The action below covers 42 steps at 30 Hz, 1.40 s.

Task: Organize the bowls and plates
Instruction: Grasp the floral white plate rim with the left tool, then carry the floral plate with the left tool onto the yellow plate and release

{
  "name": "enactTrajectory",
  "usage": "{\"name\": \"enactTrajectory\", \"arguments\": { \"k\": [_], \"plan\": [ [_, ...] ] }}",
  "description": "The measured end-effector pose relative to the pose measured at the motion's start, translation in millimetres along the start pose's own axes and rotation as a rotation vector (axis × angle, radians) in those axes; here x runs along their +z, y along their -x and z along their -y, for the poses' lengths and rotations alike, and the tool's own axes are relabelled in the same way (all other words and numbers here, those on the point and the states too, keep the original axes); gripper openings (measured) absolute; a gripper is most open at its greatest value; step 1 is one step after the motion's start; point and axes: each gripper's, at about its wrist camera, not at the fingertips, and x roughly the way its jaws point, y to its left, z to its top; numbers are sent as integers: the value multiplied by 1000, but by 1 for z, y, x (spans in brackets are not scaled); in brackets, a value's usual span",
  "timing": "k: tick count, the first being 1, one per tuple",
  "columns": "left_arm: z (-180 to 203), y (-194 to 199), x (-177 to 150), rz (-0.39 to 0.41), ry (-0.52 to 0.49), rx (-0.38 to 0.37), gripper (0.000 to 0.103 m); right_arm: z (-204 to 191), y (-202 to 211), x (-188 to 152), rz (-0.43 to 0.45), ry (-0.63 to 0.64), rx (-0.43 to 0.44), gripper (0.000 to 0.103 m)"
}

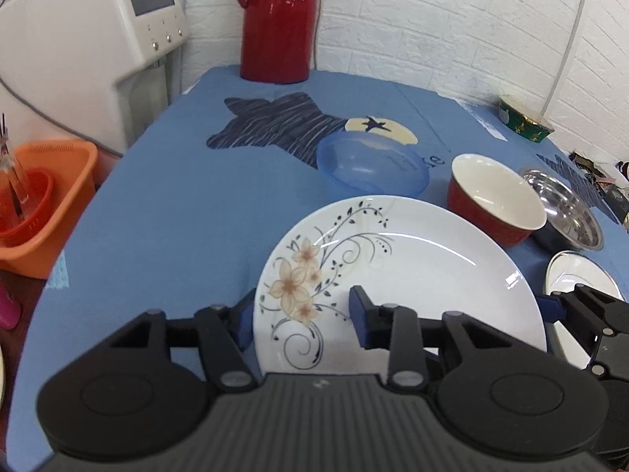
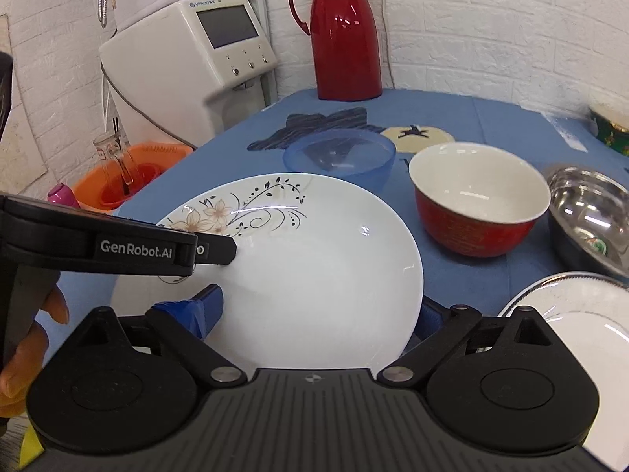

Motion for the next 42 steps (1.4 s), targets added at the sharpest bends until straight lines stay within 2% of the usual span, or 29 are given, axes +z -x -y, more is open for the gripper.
{"name": "enactTrajectory", "arguments": {
  "k": [6, 16, 22, 25, 29, 31, 32, 35, 42],
  "plan": [
    [10, 54, -5, 59, -29, 15, 34, -21, 46, -2, 45, 23, 4, 85],
    [20, 111, -90, 40, -51, 39, 34, -55, 102, -70, 3, -37, 45, 85],
    [19, 116, -125, 33, -50, 32, 35, -64, 106, -90, -10, -31, 21, 85],
    [15, 109, -131, 19, -42, 34, 35, -68, 104, -91, 4, 4, 9, 85],
    [18, 113, -137, 69, -69, 29, 48, -72, 103, -97, 13, 47, -9, 85],
    [18, 115, -136, 87, -74, 27, 50, -70, 104, -97, 23, 47, -19, 85],
    [18, 116, -136, 95, -73, 34, 53, -68, 105, -97, 38, 37, -35, 85],
    [14, 120, -132, 112, -58, 51, 55, -60, 116, -95, 109, 15, -78, 85],
    [14, 119, -127, 102, -33, 59, 58, -50, 117, -97, 87, -53, -28, 85]
  ]
}}
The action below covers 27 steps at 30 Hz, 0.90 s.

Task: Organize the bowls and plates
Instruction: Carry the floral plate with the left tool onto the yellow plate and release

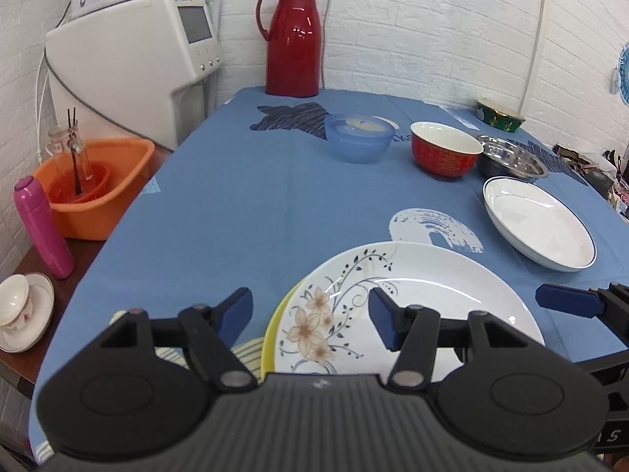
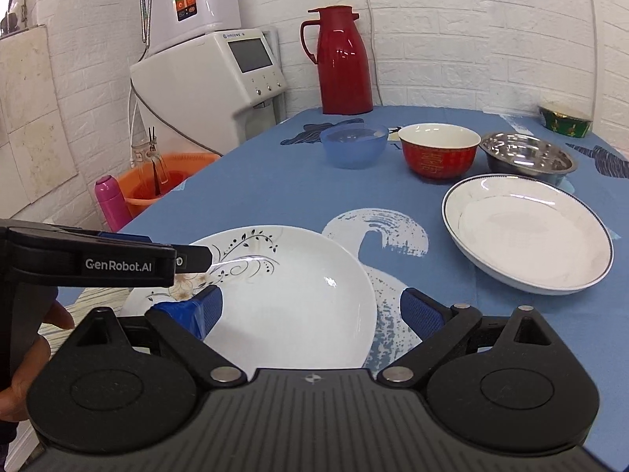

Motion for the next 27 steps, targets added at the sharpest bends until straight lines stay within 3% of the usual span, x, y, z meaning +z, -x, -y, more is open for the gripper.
{"name": "enactTrajectory", "arguments": {
  "k": [5, 8, 27],
  "plan": [
    [10, 2, 0, -3, -14, -10, 62, 9, 6, -4, 0, -55, 5, 85],
    [19, 4, 0, 5, -24, -4, 76, 18, 12, -5, 7, -80, -3, 85],
    [78, 0, 27, 15, -120, -12, 76, 93, 38, -5, 50, -246, -67, 85]
  ]
}}
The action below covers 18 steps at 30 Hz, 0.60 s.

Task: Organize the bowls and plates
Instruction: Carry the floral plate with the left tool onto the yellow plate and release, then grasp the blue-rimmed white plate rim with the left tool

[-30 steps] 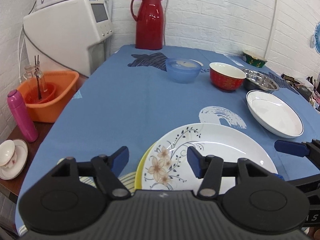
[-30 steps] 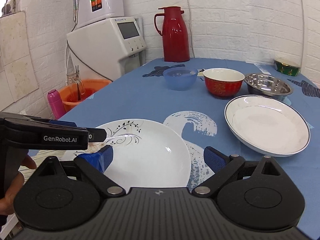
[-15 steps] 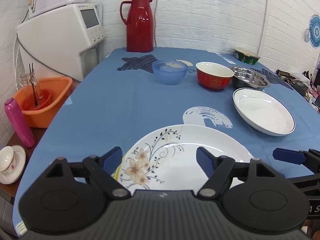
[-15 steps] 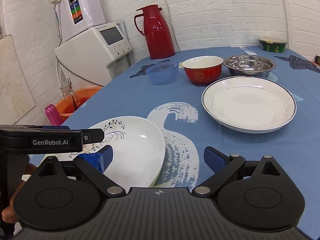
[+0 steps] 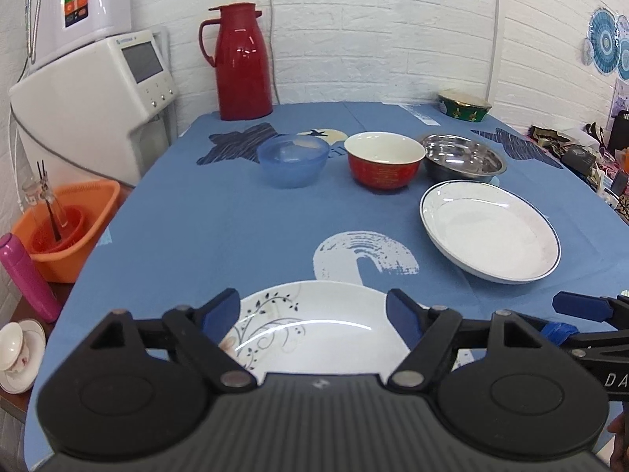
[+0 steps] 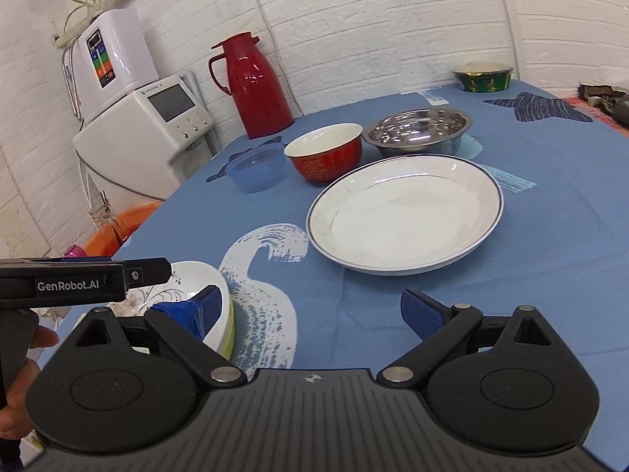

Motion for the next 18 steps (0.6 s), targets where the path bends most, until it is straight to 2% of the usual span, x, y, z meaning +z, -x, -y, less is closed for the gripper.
{"name": "enactTrajectory", "arguments": {
  "k": [12, 18],
  "plan": [
    [35, -33, 24, -31, -66, -38, 76, 56, 3, 24, 46, -50, -99, 85],
    [43, -66, 47, -94, -82, -109, 76, 80, -11, 42, 32, -20, -149, 86]
  ]
}}
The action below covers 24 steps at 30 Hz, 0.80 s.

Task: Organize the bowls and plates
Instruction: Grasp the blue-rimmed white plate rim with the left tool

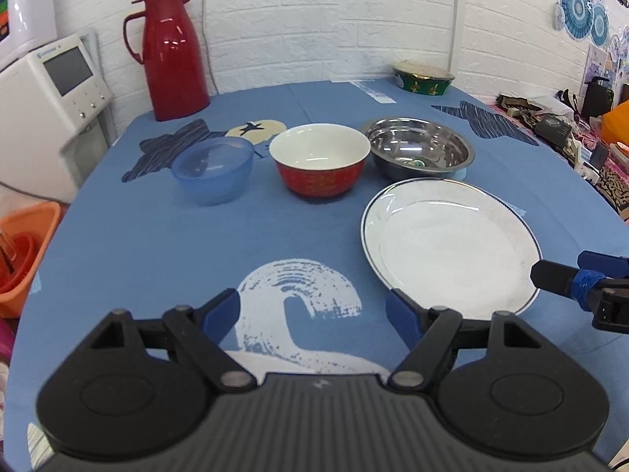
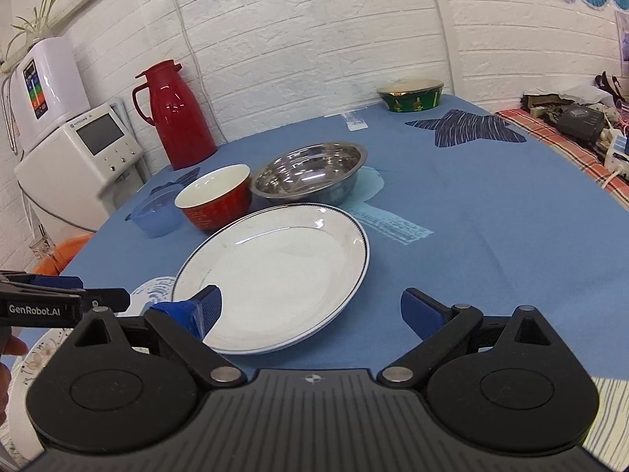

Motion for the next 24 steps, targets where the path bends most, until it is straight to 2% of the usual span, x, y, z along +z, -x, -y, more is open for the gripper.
{"name": "enactTrajectory", "arguments": {
  "k": [6, 14, 17, 21, 24],
  "plan": [
    [-5, -39, 33, -61, 39, -91, 76, 1, -30, 15, -49, 65, -12, 86],
    [13, -101, 55, -204, 41, -158, 76, -3, -69, 21, -146, 123, -27, 86],
    [19, -110, 56, -212, 23, -167, 75, -3, -76, 19, -175, 127, -34, 86],
    [25, -117, 55, -205, 10, -163, 71, -11, -79, 15, -173, 198, -62, 87],
    [29, -116, 53, -192, -4, -158, 71, -16, -79, 14, -176, 204, -45, 87]
  ]
}}
